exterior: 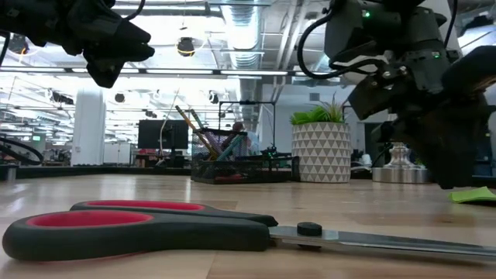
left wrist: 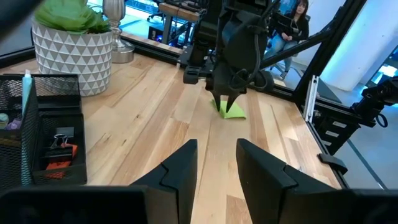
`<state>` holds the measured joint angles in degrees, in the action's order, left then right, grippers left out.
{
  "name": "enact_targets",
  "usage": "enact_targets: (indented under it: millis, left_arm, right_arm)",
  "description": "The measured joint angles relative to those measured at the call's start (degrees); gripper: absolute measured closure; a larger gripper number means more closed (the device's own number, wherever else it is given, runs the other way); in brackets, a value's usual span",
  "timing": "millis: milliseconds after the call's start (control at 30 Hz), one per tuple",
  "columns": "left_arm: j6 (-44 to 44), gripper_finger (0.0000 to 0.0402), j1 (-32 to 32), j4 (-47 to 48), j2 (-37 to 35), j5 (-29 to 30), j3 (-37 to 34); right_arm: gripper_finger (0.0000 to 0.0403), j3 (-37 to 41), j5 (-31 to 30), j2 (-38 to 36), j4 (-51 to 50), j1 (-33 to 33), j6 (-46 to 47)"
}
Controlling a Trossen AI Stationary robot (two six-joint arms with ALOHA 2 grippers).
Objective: Pick and place office supplies into organizer
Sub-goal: Put the green notepad into the black desk organizer
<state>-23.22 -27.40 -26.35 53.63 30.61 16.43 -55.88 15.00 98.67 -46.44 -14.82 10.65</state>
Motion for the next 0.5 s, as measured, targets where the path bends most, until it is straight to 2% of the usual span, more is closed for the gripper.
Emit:
enact_targets:
  millis: [500]
  left_arm:
    - [-0.1, 0.0296, 0.0, 0.0, 0.0, 0.0, 0.0]
  right_arm:
    - [0.0331, 0.0, -0.1, 0.0, 0.5, -0.3, -0.2]
